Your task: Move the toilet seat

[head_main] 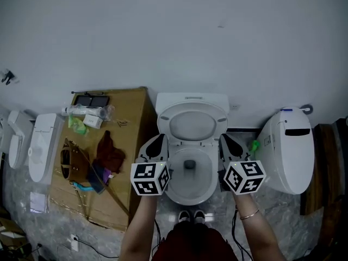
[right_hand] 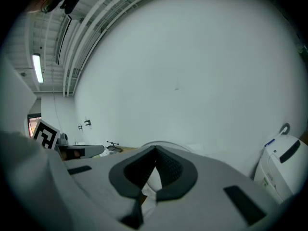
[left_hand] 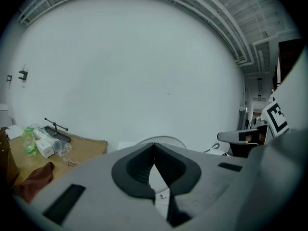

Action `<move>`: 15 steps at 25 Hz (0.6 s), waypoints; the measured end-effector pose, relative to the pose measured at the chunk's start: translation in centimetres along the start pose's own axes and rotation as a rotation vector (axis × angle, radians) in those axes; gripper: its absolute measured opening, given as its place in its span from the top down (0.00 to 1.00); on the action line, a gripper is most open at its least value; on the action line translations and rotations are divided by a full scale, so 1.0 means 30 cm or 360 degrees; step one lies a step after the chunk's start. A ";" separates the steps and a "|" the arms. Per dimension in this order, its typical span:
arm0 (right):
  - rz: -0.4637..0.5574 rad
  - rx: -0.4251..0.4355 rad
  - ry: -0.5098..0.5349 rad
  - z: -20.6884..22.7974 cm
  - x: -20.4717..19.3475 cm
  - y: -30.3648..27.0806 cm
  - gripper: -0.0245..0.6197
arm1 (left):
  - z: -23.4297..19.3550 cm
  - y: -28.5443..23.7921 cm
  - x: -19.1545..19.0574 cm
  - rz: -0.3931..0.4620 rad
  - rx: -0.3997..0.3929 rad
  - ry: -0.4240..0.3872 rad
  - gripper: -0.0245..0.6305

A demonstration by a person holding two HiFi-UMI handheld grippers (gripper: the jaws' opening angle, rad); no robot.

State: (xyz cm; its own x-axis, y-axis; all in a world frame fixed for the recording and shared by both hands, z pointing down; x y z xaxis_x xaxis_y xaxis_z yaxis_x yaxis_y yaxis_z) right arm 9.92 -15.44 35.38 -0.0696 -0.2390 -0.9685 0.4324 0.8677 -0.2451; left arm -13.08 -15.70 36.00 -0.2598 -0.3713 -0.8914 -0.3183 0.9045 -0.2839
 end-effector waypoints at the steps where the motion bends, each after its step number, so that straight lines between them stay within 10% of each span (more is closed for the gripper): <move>1: 0.0008 -0.0005 0.0001 -0.007 0.005 0.024 0.94 | 0.013 0.021 0.001 0.0003 -0.0002 -0.0015 0.92; 15: 0.0057 0.0014 0.0098 -0.097 0.059 0.271 0.94 | 0.153 0.281 -0.002 0.0078 -0.0031 -0.0064 0.92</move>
State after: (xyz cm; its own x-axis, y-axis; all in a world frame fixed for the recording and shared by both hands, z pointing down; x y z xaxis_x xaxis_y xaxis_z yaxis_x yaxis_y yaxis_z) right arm 10.69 -7.54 31.56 -0.1089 -0.1803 -0.9776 0.4436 0.8713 -0.2101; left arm -11.55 -7.10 32.03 -0.2388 -0.3172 -0.9178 -0.3239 0.9170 -0.2327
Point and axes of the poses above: the fingertips, and each gripper's own axes: y backward along the fingers, z to its right, x out of its top, the point moved 5 cm from there along y, backward along the fingers, and after that the axes turned 13 degrees about y, right-handed, at the moved point
